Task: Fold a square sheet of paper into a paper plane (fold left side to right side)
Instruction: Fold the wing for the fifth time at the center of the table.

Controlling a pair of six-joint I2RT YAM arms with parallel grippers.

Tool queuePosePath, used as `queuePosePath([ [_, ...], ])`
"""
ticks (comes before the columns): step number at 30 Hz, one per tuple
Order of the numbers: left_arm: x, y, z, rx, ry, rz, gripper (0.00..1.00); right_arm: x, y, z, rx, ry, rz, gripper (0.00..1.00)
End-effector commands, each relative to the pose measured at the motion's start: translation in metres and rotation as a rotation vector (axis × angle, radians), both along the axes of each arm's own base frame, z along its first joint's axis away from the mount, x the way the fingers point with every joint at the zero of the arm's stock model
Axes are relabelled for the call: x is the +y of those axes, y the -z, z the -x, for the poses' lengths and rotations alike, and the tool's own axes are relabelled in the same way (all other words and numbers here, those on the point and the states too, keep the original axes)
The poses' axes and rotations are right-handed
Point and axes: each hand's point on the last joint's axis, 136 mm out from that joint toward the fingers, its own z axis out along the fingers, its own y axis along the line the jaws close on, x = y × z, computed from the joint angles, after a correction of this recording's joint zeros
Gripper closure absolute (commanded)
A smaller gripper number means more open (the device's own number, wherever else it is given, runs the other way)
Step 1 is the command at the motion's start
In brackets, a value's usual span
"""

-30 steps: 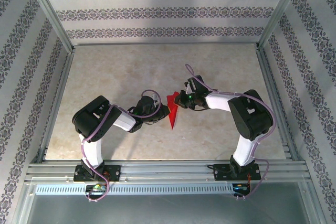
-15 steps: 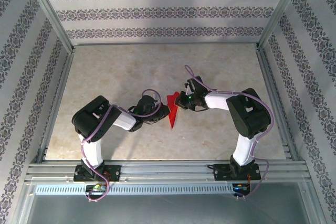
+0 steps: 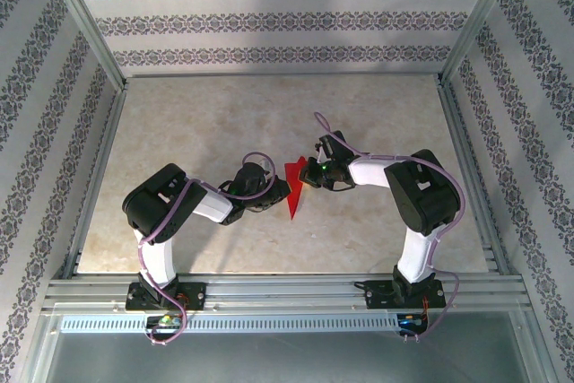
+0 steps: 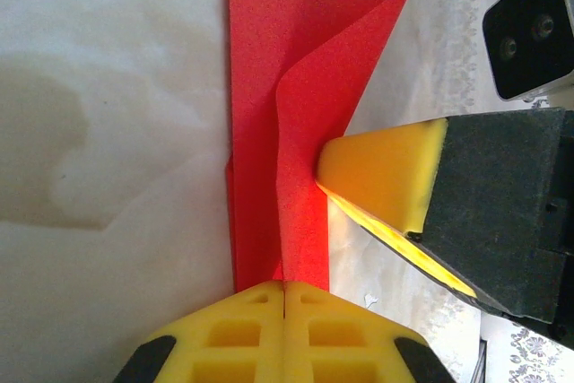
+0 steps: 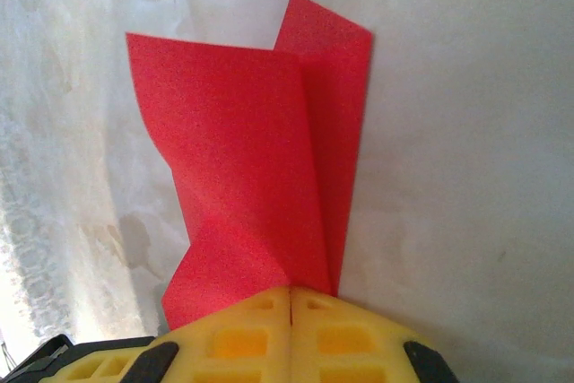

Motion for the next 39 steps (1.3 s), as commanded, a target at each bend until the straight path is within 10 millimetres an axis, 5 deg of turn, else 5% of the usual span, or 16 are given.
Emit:
queuePosePath([
  [1, 0.025, 0.035, 0.014, 0.081, -0.041, -0.143, 1.0, -0.009, 0.023, 0.012, 0.067, -0.006, 0.069, 1.0],
  [12, 0.044, -0.026, 0.008, -0.023, -0.061, -0.191, 0.74, -0.009, 0.028, 0.02, 0.09, -0.019, 0.063, 1.0],
  [17, 0.05, -0.056, 0.011, -0.046, -0.036, -0.202, 0.81, -0.007, 0.027, 0.019, 0.086, -0.02, 0.057, 1.0],
  [22, 0.026, -0.084, 0.018, -0.031, 0.092, -0.134, 0.94, -0.007, 0.029, 0.019, 0.088, -0.019, 0.057, 1.0],
  [26, 0.007, -0.087, 0.025, 0.03, 0.156, -0.048, 0.97, -0.006, 0.029, 0.02, 0.089, -0.02, 0.053, 1.0],
  [39, -0.026, -0.051, 0.038, 0.161, 0.25, -0.012, 1.0, -0.006, 0.031, 0.02, 0.094, -0.024, 0.054, 1.0],
])
